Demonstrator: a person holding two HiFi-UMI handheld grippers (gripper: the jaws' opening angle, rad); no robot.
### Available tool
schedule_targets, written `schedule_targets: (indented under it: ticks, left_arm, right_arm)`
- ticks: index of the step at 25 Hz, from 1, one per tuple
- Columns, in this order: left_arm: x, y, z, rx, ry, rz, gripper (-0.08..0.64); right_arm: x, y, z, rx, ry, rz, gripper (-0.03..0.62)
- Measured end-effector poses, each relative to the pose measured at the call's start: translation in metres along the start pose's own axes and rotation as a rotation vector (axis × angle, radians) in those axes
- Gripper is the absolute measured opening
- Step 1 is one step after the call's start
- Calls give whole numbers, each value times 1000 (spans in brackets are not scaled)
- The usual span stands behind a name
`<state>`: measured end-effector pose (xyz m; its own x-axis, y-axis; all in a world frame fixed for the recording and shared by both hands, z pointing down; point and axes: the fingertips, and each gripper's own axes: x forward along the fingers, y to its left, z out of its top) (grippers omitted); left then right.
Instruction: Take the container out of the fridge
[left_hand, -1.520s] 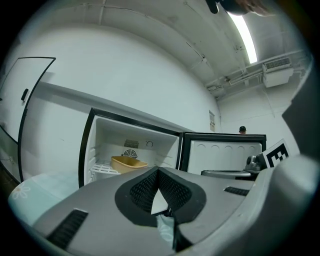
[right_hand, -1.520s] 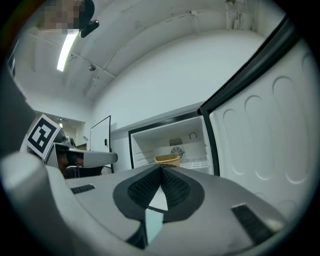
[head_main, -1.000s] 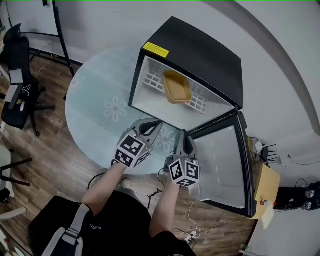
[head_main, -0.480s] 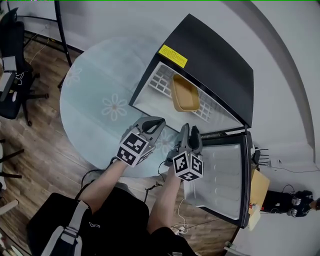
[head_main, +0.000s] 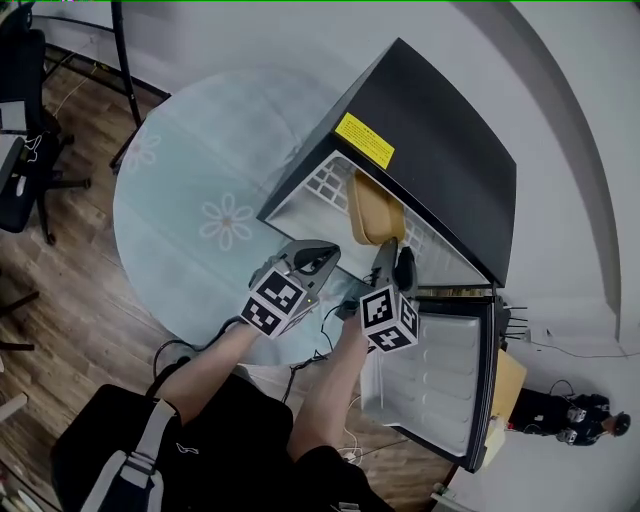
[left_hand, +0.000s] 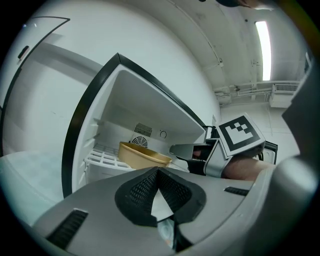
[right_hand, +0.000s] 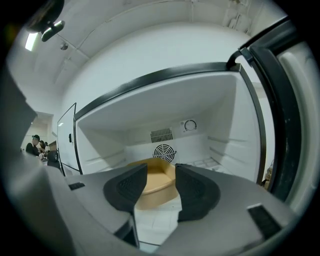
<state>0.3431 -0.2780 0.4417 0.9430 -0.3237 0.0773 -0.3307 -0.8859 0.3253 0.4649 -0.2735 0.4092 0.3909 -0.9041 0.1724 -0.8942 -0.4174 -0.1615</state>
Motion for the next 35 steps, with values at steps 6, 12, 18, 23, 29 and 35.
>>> schedule_targets:
  ticks: [6, 12, 18, 23, 29, 35]
  left_arm:
    - [16, 7, -16, -22, 41, -32, 0]
    - [26, 17, -23, -51, 68, -32, 0]
    - [37, 33, -31, -81, 89, -17, 0]
    - [36, 29, -35, -69, 114, -16, 0]
    - [31, 11, -24, -43, 77, -30, 0]
    - [16, -15, -19, -11, 64, -41, 0]
  right_arm:
    - [12, -4, -12, 12, 26, -29, 178]
    - [7, -11, -18, 93, 14, -16, 183]
    - [19, -12, -42, 140, 74, -10, 123]
    - [12, -15, -40, 165, 68, -16, 28]
    - [-4, -21, -21, 158, 6, 3, 24]
    - [-36, -24, -6, 166, -83, 56, 23]
